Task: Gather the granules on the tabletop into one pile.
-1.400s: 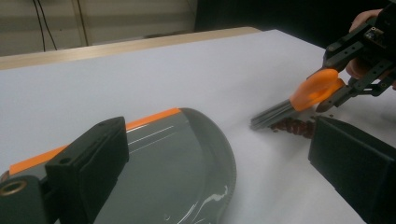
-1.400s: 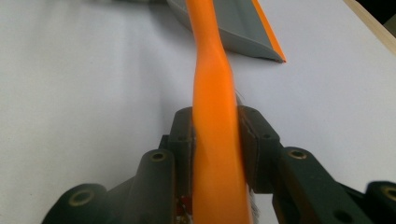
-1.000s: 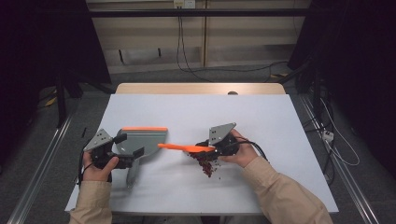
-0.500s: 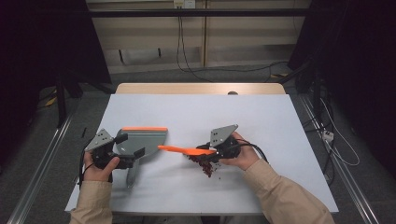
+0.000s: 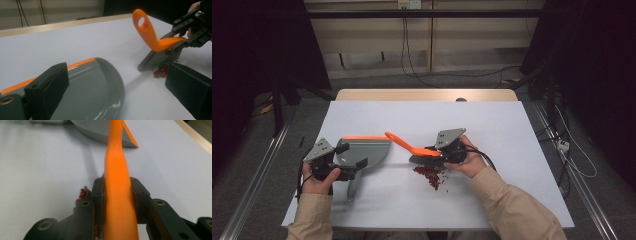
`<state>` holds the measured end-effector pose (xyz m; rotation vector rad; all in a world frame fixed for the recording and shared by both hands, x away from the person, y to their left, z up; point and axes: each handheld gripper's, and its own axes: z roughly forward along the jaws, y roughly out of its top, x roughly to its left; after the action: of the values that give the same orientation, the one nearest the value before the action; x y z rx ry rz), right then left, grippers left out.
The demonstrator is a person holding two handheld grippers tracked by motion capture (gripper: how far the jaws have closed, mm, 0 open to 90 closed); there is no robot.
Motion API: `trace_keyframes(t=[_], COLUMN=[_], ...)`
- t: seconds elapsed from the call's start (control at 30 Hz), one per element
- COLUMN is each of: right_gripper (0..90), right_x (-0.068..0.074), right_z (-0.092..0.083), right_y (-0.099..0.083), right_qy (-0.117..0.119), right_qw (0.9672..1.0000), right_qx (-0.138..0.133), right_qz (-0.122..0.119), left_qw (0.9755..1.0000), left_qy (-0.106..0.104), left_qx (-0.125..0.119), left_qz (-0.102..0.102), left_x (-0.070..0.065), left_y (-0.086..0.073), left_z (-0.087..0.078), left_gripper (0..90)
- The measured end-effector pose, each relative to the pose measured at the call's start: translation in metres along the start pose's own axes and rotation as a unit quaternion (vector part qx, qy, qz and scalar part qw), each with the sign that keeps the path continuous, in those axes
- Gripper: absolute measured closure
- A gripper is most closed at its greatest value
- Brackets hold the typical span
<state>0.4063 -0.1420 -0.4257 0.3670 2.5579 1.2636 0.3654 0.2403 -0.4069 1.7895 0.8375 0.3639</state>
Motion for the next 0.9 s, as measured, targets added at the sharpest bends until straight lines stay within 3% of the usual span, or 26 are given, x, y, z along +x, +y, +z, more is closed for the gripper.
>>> trace_keyframes(t=[0.2,0.4,0.53,0.6,0.73,0.77,0.83,0.9], right_gripper=[70.9,71.2,71.2,71.1,71.1,71.1,71.1,71.1], right_x=[-0.001,0.005,0.003,0.001,-0.005,-0.007,-0.010,-0.012], right_z=[0.002,0.000,-0.004,-0.008,-0.017,-0.019,-0.021,-0.019], right_y=[0.004,0.006,0.008,0.010,0.008,0.006,0.002,-0.003], right_qy=[0.013,0.004,-0.012,-0.006,-0.028,-0.029,-0.053,-0.060], right_qw=[0.9998,0.9999,0.9999,0.9995,0.9989,0.9989,0.9984,0.9981], right_qx=[0.011,0.015,-0.012,-0.026,-0.033,-0.030,-0.018,-0.014], right_qz=[0.013,-0.001,0.001,0.016,0.020,0.023,0.007,0.012], left_qw=[1.0000,1.0000,1.0000,1.0000,1.0000,1.0000,1.0000,1.0000], left_qy=[0.000,0.000,0.002,0.001,0.001,0.001,0.000,0.000], left_qx=[0.001,0.000,-0.001,-0.002,0.000,0.000,-0.002,-0.001], left_qz=[0.001,0.002,0.000,0.000,0.002,0.001,0.001,0.002], left_x=[0.000,0.000,0.000,0.000,0.000,0.000,0.000,-0.001], left_y=[0.000,0.000,0.000,0.000,0.000,0.000,0.000,0.000], left_z=[0.000,0.001,0.000,-0.001,0.000,0.000,0.000,0.001], left_gripper=[5.0,5.0,5.0,5.0,5.0,5.0,5.0,5.0])
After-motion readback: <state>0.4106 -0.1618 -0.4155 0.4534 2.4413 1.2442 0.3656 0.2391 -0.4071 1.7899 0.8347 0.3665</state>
